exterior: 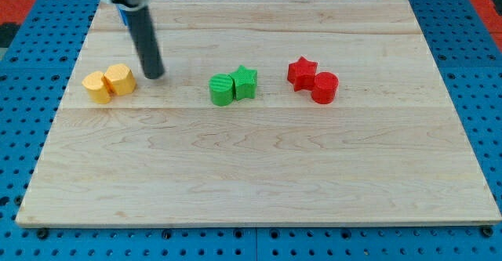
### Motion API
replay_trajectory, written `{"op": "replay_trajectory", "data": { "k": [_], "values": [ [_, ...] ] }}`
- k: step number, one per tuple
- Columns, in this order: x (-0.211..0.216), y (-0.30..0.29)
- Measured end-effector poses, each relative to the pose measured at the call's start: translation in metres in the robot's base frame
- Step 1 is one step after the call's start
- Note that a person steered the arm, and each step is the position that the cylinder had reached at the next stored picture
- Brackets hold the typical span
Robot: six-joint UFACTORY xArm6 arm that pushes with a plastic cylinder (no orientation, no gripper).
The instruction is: Separate the blue triangle from the blue cube
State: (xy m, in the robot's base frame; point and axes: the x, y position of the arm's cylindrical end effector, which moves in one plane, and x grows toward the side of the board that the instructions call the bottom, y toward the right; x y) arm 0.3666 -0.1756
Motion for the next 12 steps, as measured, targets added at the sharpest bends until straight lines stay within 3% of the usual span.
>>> {"op": "replay_trajectory", "data": {
  "k": [1, 3, 4, 5, 6, 8, 9, 10, 11, 12],
  "values": [
    [0.007, -0.065],
    [-0.116, -0.128],
    [-0.132, -0.125],
    [-0.154, -0.071],
    [-0.134, -0.043],
    [-0.110, 0.092],
    [-0.111, -0.011],
    [-0.140, -0.035],
    [-0.144, 0.060],
    [-0.139, 0.100]
  ]
}}
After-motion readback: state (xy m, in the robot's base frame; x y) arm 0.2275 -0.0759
